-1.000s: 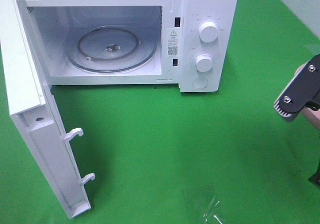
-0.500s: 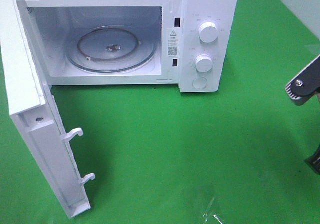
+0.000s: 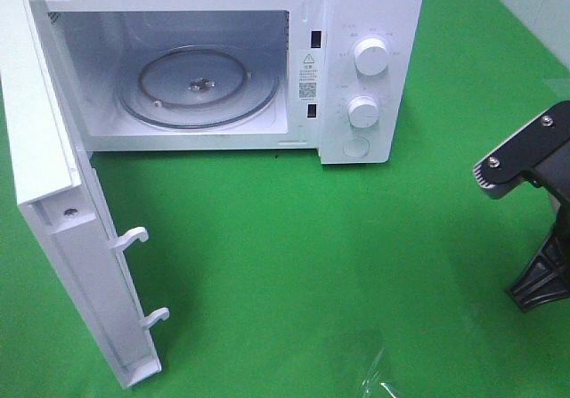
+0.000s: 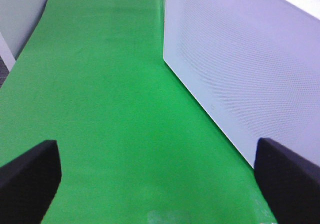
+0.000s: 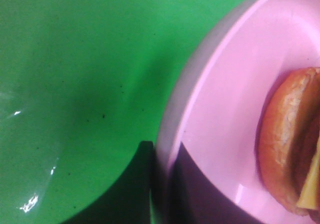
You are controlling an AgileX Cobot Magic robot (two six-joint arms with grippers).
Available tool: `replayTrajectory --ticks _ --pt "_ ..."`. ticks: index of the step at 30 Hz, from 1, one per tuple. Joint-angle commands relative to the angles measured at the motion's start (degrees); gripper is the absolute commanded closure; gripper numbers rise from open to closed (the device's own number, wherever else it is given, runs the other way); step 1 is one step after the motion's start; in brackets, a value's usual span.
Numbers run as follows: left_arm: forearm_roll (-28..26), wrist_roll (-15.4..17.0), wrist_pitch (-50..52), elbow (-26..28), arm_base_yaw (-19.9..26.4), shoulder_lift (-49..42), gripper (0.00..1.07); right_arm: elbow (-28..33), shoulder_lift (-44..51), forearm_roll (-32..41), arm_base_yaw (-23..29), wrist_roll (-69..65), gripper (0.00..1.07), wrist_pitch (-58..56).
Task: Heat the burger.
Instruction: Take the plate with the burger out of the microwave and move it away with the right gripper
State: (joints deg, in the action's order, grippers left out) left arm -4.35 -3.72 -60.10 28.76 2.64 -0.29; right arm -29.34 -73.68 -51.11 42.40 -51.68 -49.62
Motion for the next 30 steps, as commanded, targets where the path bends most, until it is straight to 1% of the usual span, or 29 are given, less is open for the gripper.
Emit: replayTrajectory --ticks 1,4,6,11,13,14,15,16,18,27,30 --pt "-0.3 0.1 0.4 -0.2 0.2 -1.2 0.09 0.1 -2.7 -4.3 -0.3 -2.5 1.07 -0.9" --pt "-0.3 0.1 0.4 -0.2 0.2 -1.2 0.09 0.1 -4.4 -4.3 -0.3 -3.0 1.07 -0.7" --pt "-0.3 0.1 0.4 -0.2 0.2 -1.2 0.09 0.1 -7.6 -4.4 -0.3 -4.6 1.07 0.5" --pt "-0.3 0.1 0.4 -0.2 0.2 -1.2 0.09 0.1 -9.5 -4.6 -0.3 -6.2 1.07 2.1" --pt "-0.3 0.1 0.4 -0.2 0.2 -1.2 0.09 0.1 -11.8 -5.4 -2.9 -8.7 1.07 4.6" --pt "-0.3 0.1 0.4 -0.2 0.2 -1.2 0.09 0.1 -11.8 -5.4 -2.9 -8.7 1.07 4.6" --pt "-0.3 0.1 0.4 -0.2 0.2 -1.2 0.09 0.1 -12.9 -5.6 -4.7 -9.0 1.07 6.0" --pt "-0.3 0.1 0.4 -0.2 0.2 -1.2 0.09 0.1 -12.9 -5.6 -4.7 -9.0 1.07 6.0" --pt "-0.3 0.1 0.4 -0.2 0.2 -1.2 0.09 0.1 -14.7 -6.1 -6.6 -9.2 1.06 8.1" --pt "-0.3 0.1 0.4 -0.2 0.2 -1.2 0.09 0.1 -19.5 -9.8 -7.7 -13.2 1.06 9.1" --pt "-0.3 0.1 0.4 -0.2 0.2 -1.2 0.09 0.1 -22.7 -11.7 -7.7 -16.2 1.06 9.5"
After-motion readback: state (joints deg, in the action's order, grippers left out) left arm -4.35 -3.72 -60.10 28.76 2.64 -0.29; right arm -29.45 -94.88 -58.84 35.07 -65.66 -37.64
